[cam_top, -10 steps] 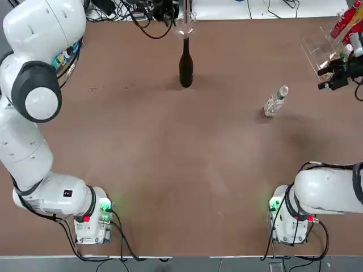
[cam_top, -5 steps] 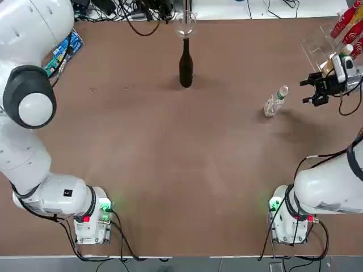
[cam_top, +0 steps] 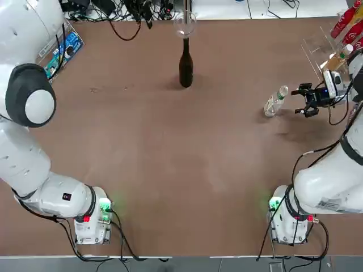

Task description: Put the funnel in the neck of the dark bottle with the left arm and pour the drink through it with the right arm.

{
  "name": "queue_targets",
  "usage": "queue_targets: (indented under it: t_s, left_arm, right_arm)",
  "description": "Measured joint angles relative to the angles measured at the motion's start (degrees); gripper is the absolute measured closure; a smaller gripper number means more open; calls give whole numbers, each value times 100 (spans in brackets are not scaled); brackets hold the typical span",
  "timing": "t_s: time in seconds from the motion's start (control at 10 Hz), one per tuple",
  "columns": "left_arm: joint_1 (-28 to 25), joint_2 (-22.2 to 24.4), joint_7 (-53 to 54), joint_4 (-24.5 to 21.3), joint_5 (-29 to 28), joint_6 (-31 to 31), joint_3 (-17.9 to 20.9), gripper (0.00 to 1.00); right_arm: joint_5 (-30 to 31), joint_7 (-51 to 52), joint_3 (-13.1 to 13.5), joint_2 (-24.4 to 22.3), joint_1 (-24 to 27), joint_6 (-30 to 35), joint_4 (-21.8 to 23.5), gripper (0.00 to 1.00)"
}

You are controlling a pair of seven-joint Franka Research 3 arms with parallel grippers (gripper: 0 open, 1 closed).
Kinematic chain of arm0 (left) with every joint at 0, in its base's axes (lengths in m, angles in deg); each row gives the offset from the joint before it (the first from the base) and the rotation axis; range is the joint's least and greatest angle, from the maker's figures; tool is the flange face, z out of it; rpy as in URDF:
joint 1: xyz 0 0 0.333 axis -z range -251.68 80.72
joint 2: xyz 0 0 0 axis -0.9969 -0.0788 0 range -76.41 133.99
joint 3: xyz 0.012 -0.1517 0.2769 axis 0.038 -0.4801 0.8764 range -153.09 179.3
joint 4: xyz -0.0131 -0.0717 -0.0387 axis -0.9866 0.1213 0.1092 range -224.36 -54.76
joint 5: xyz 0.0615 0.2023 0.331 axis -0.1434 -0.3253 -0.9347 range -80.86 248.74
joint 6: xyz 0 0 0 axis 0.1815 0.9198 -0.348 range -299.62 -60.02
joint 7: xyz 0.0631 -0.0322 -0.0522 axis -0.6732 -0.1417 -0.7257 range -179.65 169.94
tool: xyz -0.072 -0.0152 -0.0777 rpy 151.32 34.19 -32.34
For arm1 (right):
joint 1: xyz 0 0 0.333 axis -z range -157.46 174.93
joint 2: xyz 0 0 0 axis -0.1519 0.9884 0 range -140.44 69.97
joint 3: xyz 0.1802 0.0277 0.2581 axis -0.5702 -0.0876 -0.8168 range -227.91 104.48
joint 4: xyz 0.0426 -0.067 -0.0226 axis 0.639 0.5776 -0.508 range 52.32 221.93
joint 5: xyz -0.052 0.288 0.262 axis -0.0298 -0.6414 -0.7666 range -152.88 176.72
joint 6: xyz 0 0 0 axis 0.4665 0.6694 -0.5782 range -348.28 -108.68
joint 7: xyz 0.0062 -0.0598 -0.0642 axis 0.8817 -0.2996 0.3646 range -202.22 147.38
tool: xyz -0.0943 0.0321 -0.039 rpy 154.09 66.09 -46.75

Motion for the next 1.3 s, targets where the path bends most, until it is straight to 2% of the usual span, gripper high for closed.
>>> queue_targets:
  t_s: [0.2,0.4,0.6,0.7,0.9,1.1,1.2,1.3]
  left_arm:
    - [-316,181,1087,-739,784,-559,-22,13]
    - [-413,397,1671,-1403,1028,-950,-94,2]
    - [-394,449,1848,-1754,1188,-1244,-235,2]
    - [-416,450,2174,-1841,1487,-1258,-267,4]
    - [-452,321,3760,-1919,2119,-1437,-341,2]
    - [-457,0,5386,-1911,2625,-1885,-682,1]
    - [-462,-183,6077,-1862,2999,-1937,-743,0]
    - [-472,-410,6862,-1731,3616,-1944,-778,0]
  right_arm:
    - [-230,103,-22,375,0,209,-157,0]
    - [-464,161,-105,659,0,277,-281,0]
    - [-651,222,-293,818,-3,285,-347,0]
    - [-722,273,-363,870,-2,287,-367,0]
    - [-821,331,-466,979,-3,317,-405,0]
    - [-881,410,-480,1108,-2,327,-436,0]
    - [-965,442,-507,1199,-2,329,-477,0]
    - [-1042,455,-553,1296,-3,331,-516,0]
